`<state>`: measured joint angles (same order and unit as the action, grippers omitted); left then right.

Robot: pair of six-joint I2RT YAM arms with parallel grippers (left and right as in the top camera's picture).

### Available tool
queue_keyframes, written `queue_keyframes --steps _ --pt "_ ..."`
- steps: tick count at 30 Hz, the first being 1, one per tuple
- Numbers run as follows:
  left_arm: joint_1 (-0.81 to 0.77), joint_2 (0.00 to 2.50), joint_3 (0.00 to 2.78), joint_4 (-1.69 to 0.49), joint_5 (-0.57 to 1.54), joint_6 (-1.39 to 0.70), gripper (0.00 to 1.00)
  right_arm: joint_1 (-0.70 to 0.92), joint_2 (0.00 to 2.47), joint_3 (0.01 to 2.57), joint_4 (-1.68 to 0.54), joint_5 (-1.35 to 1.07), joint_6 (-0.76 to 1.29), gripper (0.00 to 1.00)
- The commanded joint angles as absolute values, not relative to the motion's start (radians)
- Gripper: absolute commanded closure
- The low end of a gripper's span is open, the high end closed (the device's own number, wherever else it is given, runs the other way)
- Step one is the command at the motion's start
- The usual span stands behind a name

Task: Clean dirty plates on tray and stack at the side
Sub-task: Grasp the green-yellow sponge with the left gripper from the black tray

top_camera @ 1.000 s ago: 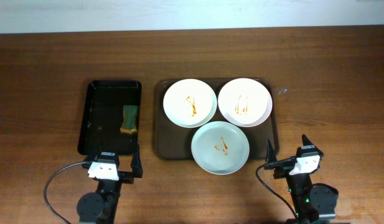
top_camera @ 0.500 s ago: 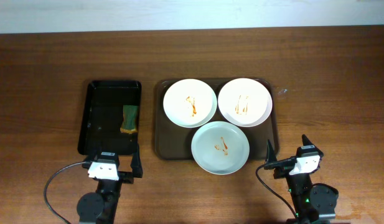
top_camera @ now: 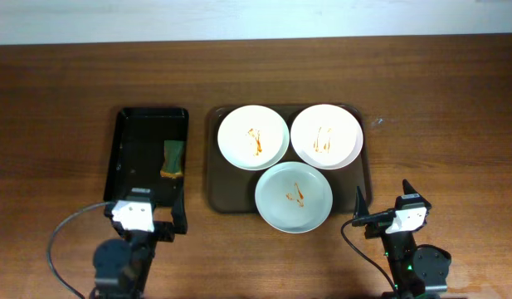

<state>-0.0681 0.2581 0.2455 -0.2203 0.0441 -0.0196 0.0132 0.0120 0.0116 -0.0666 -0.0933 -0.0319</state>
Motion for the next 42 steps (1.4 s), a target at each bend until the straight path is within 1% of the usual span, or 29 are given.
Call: queue_keyframes --steps 1,6,8,10,14,16,18,21,23,26,30,32,33,34,37,38,39,40,42 --pt "-0.068 0.472 0.416 -0.250 0.036 -0.007 0.00 0.020 0.006 0.006 -0.063 -0.067 -0.037 0.02" --pt "-0.068 0.702 0.578 -0.345 0.036 -0.007 0.00 0.020 0.008 0.043 -0.110 -0.065 0.002 0.02" --pt "-0.068 0.817 0.652 -0.396 0.037 -0.007 0.00 0.020 0.038 0.112 -0.199 -0.047 0.046 0.02" --pt "-0.068 0.875 0.680 -0.406 0.037 -0.007 0.00 0.020 0.074 0.162 -0.263 -0.047 0.046 0.02" --pt "-0.068 1.000 0.739 -0.420 0.037 -0.007 0.00 0.020 0.282 0.374 -0.441 -0.071 0.065 0.02" --pt "-0.068 1.014 0.741 -0.425 0.037 -0.007 0.00 0.020 0.385 0.473 -0.508 -0.099 0.065 0.02" --pt "-0.068 1.015 0.741 -0.437 0.037 -0.007 0.00 0.020 0.530 0.609 -0.624 -0.131 0.064 0.02" --pt "-0.068 1.015 0.741 -0.458 0.038 -0.007 0.00 0.020 0.682 0.735 -0.720 -0.175 0.064 0.02" --pt "-0.069 1.015 0.741 -0.477 0.053 -0.007 0.00 0.020 0.765 0.779 -0.733 -0.271 0.064 0.02" --pt "-0.069 1.015 0.743 -0.472 0.102 -0.007 0.00 0.020 0.830 0.783 -0.694 -0.374 0.064 0.02" --pt "-0.069 1.067 0.812 -0.486 0.043 -0.007 0.00 0.020 0.891 0.783 -0.689 -0.367 0.057 0.01" --pt "-0.069 1.143 0.869 -0.498 0.004 -0.007 0.00 0.020 0.922 0.783 -0.688 -0.367 0.057 0.05" --pt "-0.069 1.189 0.894 -0.504 -0.010 -0.007 0.01 0.020 0.932 0.783 -0.689 -0.367 0.057 0.08" --pt "-0.069 1.255 0.920 -0.506 -0.039 -0.008 0.04 0.020 0.945 0.783 -0.690 -0.367 0.057 0.09" --pt "-0.066 1.393 0.943 -0.471 -0.075 -0.018 0.16 0.020 0.960 0.783 -0.691 -0.366 0.057 0.09" --pt "-0.054 1.451 0.943 -0.453 -0.076 -0.060 0.23 0.020 0.962 0.783 -0.693 -0.367 0.057 0.09" --pt "-0.033 1.502 0.943 -0.440 -0.070 -0.110 0.24 0.020 0.962 0.783 -0.693 -0.367 0.057 0.10" --pt "-0.009 1.559 0.943 -0.399 0.005 -0.111 0.23 0.020 0.962 0.783 -0.692 -0.366 0.057 0.10" --pt "0.005 1.607 0.943 -0.359 0.065 -0.083 0.24 0.020 0.962 0.783 -0.692 -0.366 0.057 0.10"
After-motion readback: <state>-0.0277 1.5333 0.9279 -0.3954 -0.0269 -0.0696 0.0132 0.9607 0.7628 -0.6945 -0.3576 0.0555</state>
